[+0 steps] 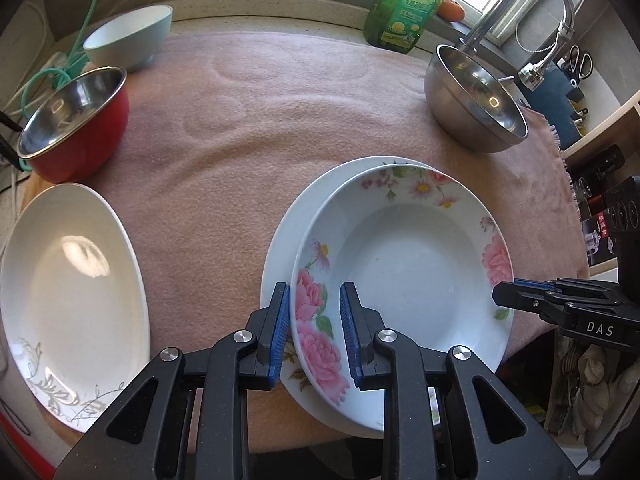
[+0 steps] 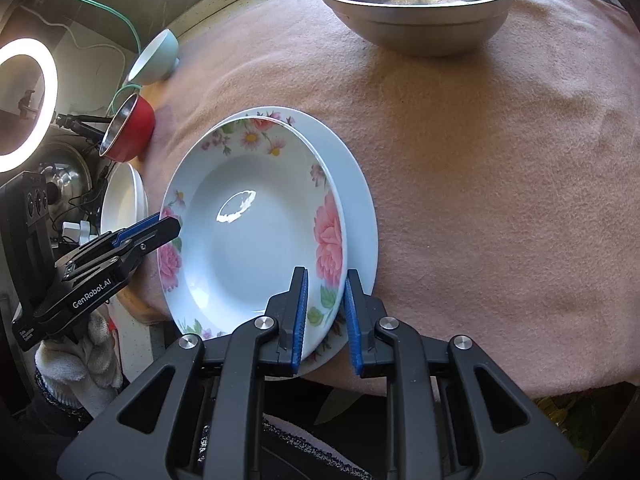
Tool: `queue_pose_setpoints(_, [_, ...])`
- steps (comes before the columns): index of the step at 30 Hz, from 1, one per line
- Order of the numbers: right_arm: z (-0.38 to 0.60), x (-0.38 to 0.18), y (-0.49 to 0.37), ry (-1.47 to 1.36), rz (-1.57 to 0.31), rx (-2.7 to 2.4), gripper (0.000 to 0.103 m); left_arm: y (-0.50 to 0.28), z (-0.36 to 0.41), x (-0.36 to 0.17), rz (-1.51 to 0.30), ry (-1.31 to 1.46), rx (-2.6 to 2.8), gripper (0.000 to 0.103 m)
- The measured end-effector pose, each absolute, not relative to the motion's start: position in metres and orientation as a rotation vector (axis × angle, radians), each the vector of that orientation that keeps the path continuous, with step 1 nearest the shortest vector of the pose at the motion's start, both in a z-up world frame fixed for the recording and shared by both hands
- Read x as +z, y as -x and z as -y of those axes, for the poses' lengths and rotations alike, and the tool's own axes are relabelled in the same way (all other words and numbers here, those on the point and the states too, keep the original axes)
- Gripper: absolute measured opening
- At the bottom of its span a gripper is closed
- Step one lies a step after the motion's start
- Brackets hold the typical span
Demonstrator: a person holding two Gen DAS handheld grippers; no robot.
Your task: Organize plates and bowls
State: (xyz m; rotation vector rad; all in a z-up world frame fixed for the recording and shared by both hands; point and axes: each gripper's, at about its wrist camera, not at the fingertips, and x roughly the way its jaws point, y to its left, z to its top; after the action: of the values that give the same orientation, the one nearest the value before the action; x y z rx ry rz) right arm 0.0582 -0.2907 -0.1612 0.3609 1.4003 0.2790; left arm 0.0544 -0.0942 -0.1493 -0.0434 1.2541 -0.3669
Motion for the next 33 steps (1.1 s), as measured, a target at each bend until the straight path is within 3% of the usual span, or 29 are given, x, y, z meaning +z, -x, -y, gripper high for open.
queue_pose_setpoints(8, [0.285,-0.158,-0.060,-0.319,-1.393,0.275,0.030,-0.051,0.091,-0.148,-1.248,0.062,-0.369,0.023])
queue_pose_setpoints(15, [0.287,-0.144,-0.060,-0.302,-1.344,0.269,0.046,-0.049,0.090,-0.141,-1.226,0.063,-0.367,0.023])
queue_pose_setpoints(22, [0.285,-0.128,-0.059,-0.274,-1.281,0.248,0.052,-0.049,0.084,-0.133,-1.204,0.075,-0.361,0.023])
queue_pose_setpoints(24, [0.287,-0.123,-0.058,-0.276,-1.253,0.240,0.060,-0.048,0.081,-0.131,-1.198,0.085,-0.359,0.024])
queue_pose_setpoints(29, [0.285,-0.110,-0.058,-0.272,-1.190,0.233,0.070,-0.044,0.071,-0.124,-1.177,0.107,-0.346,0.024])
queue_pose_setpoints(33, [0.277,-0.103,-0.060,-0.268,-1.158,0.256,0.074,-0.041,0.056,-0.120,-1.169,0.135,-0.320,0.033])
